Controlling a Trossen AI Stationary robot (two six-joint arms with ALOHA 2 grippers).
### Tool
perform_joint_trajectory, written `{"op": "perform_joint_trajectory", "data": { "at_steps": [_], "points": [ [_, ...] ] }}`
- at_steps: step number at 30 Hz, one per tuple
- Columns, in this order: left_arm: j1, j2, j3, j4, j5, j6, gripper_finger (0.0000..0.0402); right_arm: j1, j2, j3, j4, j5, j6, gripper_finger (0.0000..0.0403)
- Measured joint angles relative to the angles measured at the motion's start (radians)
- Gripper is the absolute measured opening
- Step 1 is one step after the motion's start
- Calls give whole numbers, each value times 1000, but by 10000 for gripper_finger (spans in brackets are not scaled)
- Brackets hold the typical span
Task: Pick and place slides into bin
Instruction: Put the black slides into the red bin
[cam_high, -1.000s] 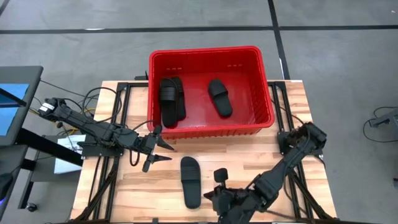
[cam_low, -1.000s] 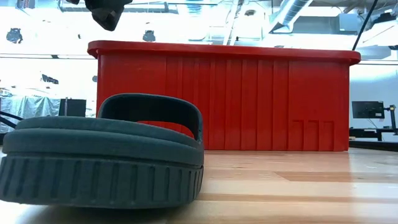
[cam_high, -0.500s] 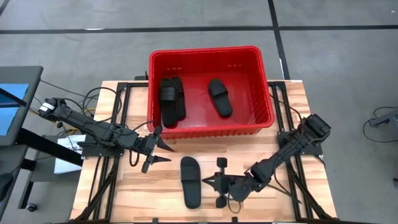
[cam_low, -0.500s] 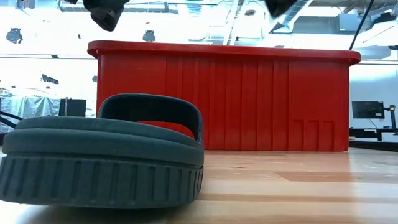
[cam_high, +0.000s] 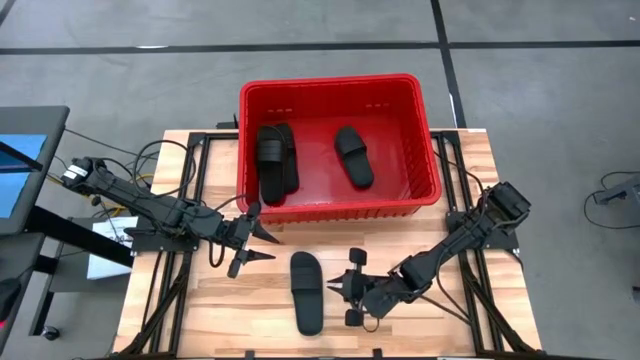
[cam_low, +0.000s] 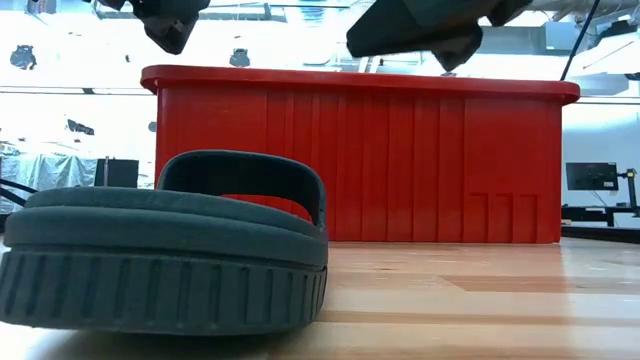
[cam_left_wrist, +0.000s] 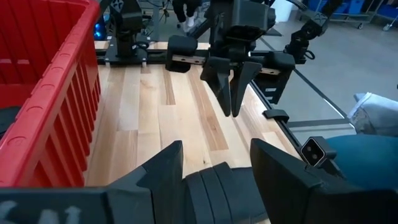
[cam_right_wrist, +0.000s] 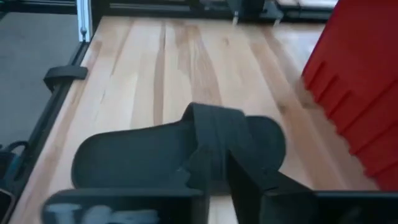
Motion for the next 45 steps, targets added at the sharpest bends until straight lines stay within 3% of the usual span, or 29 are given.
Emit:
{"op": "perform_joint_trajectory", "data": {
  "at_steps": [10, 18, 32, 45],
  "points": [
    [0, 0, 0, -4, 0, 0, 178, -48, 30, 2, 1, -120, 88, 153],
    [0, 0, 0, -4, 0, 0, 178, -47, 30, 0, -3, -159, 95, 212],
    [0, 0, 0, -3, 0, -1, 178, -77, 131, -5, -6, -182, 90, 223],
    [0, 0, 0, -7, 0, -2, 178, -117, 194, 7, 104, -260, 87, 224]
  ]
}}
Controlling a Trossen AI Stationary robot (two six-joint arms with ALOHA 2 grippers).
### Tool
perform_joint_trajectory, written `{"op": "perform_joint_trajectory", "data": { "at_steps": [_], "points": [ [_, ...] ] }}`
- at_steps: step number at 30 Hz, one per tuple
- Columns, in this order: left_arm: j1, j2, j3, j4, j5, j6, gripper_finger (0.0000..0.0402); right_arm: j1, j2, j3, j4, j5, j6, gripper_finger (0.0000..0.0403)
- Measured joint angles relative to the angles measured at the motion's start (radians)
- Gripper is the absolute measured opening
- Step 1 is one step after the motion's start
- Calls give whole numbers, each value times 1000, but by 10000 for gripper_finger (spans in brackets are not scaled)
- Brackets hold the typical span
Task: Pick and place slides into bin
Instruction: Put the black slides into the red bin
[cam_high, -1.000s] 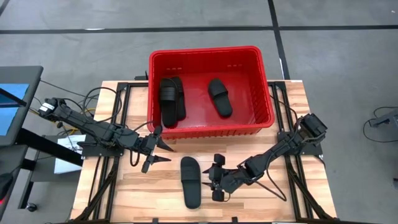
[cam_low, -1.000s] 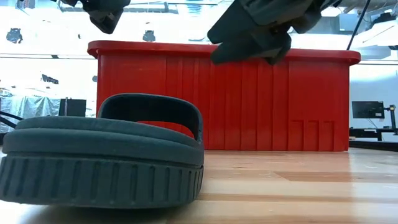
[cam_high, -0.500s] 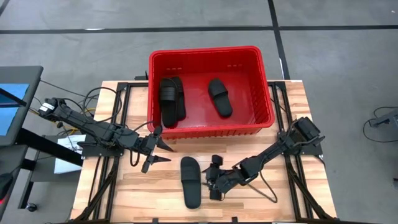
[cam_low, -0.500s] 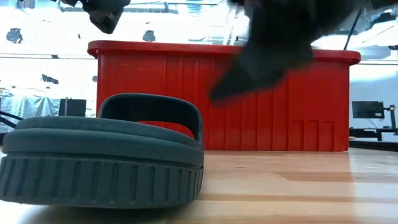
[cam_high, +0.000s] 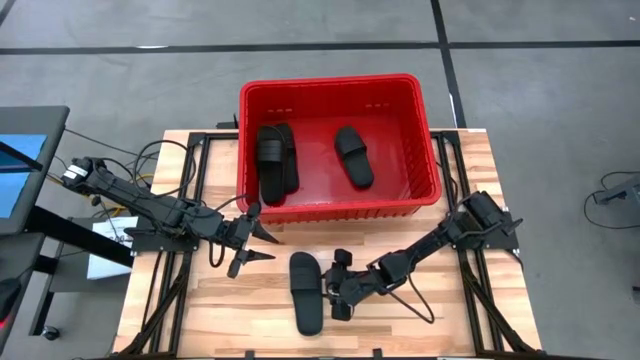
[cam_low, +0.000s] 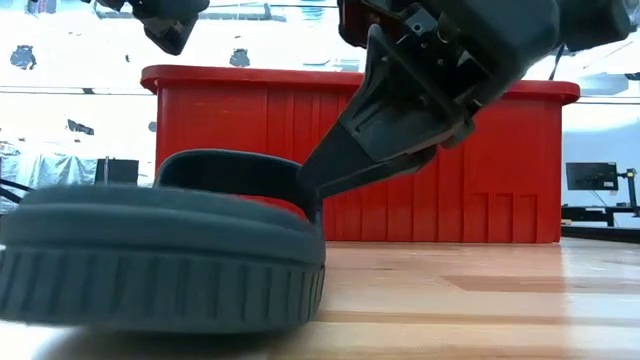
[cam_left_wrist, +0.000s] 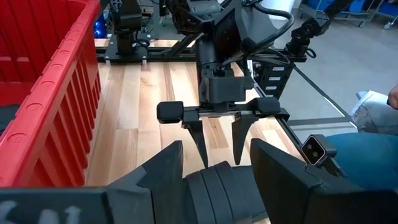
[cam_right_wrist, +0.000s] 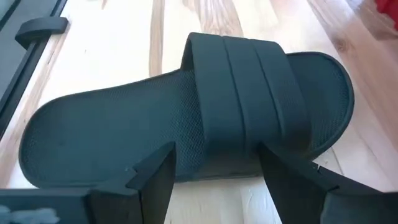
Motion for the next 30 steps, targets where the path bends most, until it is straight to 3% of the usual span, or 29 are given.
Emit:
{"op": "perform_joint_trajectory", "data": {
  "at_steps": [6, 10, 13, 17, 30],
  "points": [
    [0, 0, 0, 0, 0, -9, 178, -23, 0, 0, -1, -8, 3, 214],
    [0, 0, 0, 0, 0, -9, 178, -45, 0, 0, -27, -7, 34, 183],
    [0, 0, 0, 0, 0, -9, 178, -62, -1, 0, -43, -11, 59, 126],
    [0, 0, 0, -7, 0, -12, 178, -68, -4, -3, -43, -13, 60, 22],
    [-45, 0, 0, -8, -1, -13, 178, -2, -4, -5, -42, -1, 139, 2]
  ]
}}
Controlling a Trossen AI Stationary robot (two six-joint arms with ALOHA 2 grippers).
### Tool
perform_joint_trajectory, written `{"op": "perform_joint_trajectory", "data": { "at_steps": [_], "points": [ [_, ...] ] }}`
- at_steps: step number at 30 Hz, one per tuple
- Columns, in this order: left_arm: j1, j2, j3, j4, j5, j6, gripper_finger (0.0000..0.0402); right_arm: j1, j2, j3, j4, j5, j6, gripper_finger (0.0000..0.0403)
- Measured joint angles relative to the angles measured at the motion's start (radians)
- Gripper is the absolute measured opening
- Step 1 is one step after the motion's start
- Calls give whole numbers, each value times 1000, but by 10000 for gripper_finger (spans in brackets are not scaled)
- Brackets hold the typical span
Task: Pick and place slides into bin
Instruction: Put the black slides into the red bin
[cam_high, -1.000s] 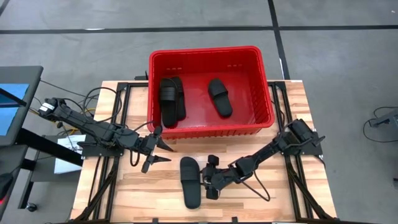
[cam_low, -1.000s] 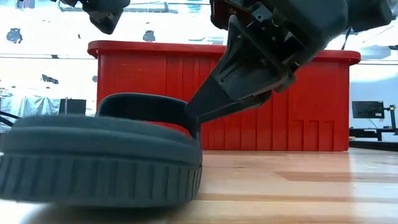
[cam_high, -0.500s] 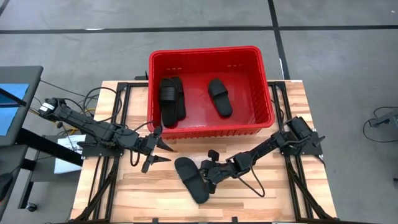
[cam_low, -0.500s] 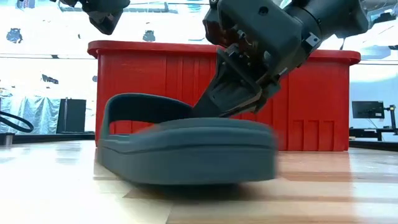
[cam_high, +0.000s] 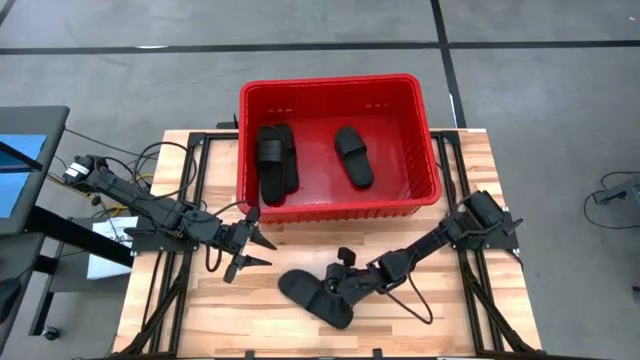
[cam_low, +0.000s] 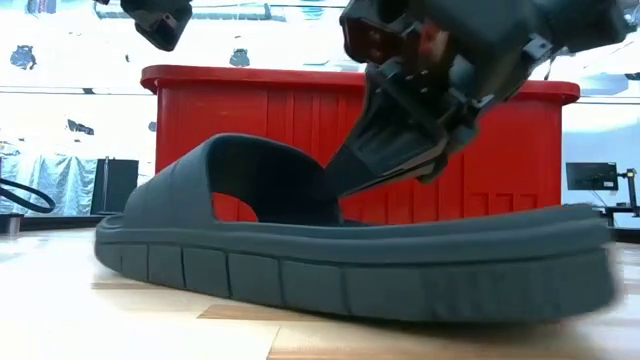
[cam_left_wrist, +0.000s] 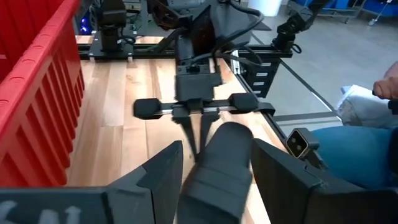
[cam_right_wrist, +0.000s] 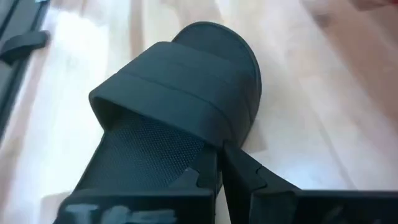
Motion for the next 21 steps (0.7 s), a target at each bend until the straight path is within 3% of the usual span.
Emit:
{"op": "perform_joint_trajectory", "data": {
  "at_steps": [9, 21],
  "points": [
    [0, 0, 0, 0, -4, 0, 178, 63, -29, 49, -95, 30, 5, 1],
    [0, 0, 0, -3, -4, -1, 178, 167, -219, 185, -372, 272, -35, 0]
  ]
}}
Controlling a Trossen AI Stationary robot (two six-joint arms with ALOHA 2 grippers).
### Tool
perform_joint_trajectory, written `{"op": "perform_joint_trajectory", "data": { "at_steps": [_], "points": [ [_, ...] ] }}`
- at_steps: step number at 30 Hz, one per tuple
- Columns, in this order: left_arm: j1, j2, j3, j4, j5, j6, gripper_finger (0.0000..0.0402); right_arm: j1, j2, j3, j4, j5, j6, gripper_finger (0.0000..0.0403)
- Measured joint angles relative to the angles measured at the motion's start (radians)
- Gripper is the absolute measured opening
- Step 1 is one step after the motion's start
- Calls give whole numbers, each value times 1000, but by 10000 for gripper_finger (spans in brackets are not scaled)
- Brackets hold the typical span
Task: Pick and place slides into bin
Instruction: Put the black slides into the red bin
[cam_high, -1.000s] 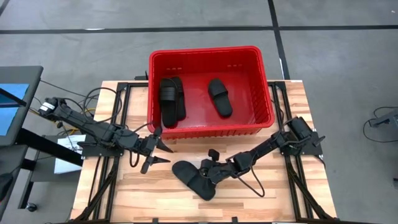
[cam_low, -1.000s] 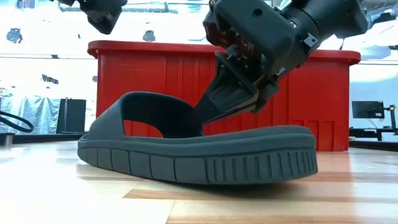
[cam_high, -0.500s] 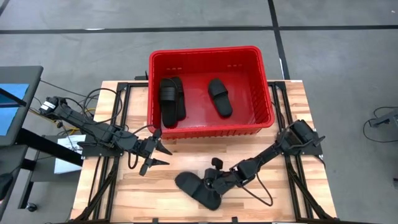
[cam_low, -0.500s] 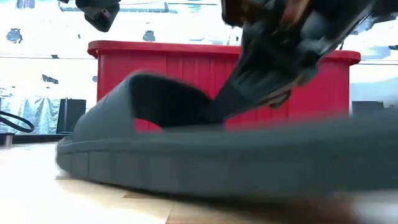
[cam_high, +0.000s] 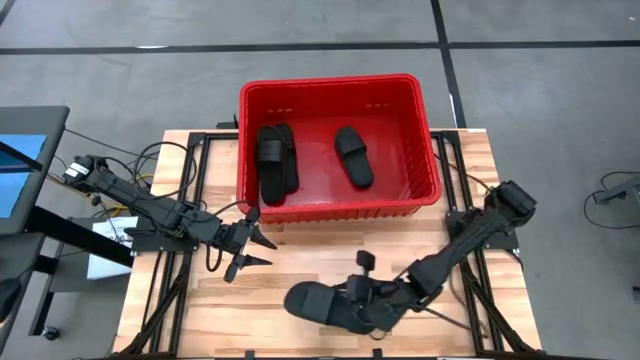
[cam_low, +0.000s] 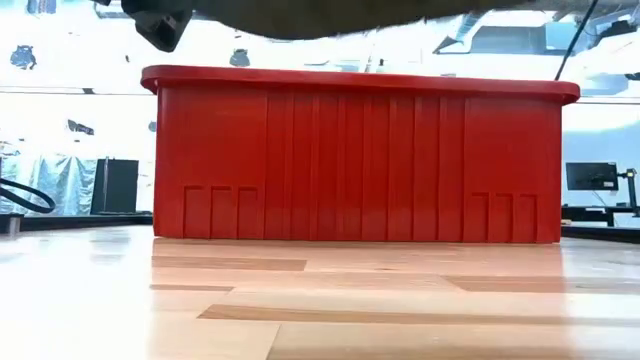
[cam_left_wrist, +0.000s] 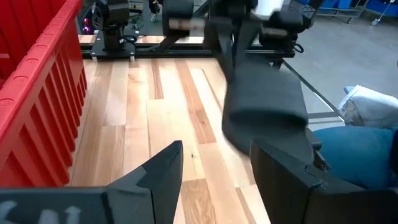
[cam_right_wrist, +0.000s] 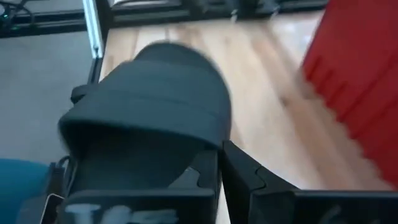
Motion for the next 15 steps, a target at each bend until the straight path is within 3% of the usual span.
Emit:
{"op": "perform_joint_trajectory", "data": {
  "at_steps": [8, 15],
  "points": [
    [0, 0, 0, 0, 0, 0, 178, 66, -150, 67, -192, 237, -1, 0],
    [0, 0, 0, 0, 0, 28, 178, 42, -283, 79, -329, 394, -3, 0]
  ]
}}
